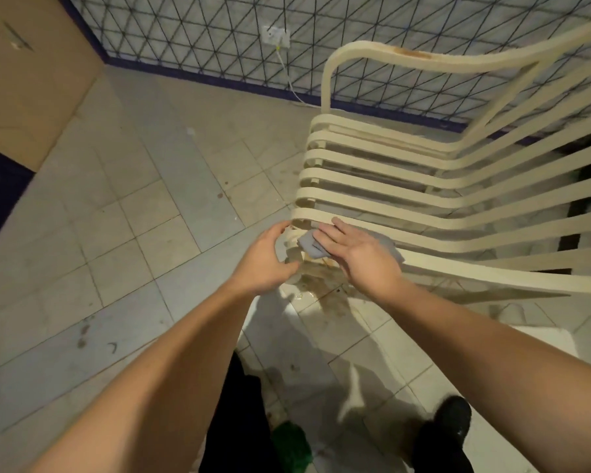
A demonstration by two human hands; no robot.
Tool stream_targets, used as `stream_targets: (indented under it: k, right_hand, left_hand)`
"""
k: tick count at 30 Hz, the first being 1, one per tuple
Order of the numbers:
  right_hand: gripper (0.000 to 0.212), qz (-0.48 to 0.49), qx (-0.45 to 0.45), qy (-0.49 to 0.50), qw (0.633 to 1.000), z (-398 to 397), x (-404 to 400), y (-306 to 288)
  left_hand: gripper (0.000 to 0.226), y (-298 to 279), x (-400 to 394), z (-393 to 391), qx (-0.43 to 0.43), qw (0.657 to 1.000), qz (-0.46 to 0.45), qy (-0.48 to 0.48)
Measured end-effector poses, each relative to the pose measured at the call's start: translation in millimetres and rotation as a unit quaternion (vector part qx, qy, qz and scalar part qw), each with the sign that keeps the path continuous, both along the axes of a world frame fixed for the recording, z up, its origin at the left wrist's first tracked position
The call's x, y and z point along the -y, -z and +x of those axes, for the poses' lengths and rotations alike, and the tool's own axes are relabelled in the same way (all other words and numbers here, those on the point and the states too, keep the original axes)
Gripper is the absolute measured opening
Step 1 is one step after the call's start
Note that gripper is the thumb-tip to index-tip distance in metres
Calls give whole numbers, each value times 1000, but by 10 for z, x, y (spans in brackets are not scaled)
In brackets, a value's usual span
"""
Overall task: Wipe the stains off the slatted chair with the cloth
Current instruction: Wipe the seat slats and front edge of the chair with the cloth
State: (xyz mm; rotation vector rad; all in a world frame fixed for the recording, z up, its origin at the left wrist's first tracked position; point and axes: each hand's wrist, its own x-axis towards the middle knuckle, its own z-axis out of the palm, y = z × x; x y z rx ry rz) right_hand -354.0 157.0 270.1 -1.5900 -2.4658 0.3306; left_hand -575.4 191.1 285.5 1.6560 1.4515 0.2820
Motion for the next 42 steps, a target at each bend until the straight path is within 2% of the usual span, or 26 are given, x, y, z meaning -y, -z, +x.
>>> stream_targets:
  k: [3,6,9,11,12,14,17,21,23,25,27,28,32,35,40,42]
  right_hand:
    - [57,71,-2,-58,996,-116,-21,53]
    - [60,24,-80,-68,994,-101,-39,-44]
    - [61,-23,-218,81,972,71,-42,-349]
    - [56,-10,-260,204,944,273,-85,-593]
    - [53,-9,-242,241,940,365,-113,-660]
    - [46,-54,-179,238,953,435,-137,-672]
    - [44,-128,-140,111,976,236,37,-492]
    - [66,-123,-80,5,989,45,369,-237]
    - [60,-97,-97,-15,990,148,458,-249]
    - [52,-35,-133,21,990,285,439,-299]
    - [55,-7,-152,79,985,294,342,-331]
    - [57,-17,-151,95,984,242,303,-320]
    - [59,-73,-97,28,992,191,385,-180]
    - [57,-77,-84,67,991,528,569,-197]
    - [53,-82,-12,117,990,1310,853,-294]
    - [48,-88,24,160,983,1569,925,-416]
  left_hand:
    - [89,37,20,-142,-6,1000,-21,-21]
    - [95,65,12,-268,-26,999,-37,-21]
    - [90,31,-7,-295,-44,999,-28,6]
    - [84,5,-34,-236,-57,998,-9,28]
    - [80,-4,-52,-188,-62,997,0,34]
    - [74,-13,-90,-62,-67,996,20,48]
    - [59,-45,-137,124,-78,993,59,71]
    - [39,-86,-180,223,-131,980,115,96]
    - [39,-85,-201,215,-147,976,123,105]
    - [38,-71,-211,207,-147,975,120,112]
    - [37,-61,-212,215,-146,975,124,114]
    - [37,-55,-209,220,-145,975,127,113]
    - [34,-47,-173,233,-147,975,132,106]
    - [34,-45,-194,233,-160,974,115,111]
    - [68,-195,-242,396,-154,957,130,207]
    - [67,-296,-247,608,-141,949,148,240]
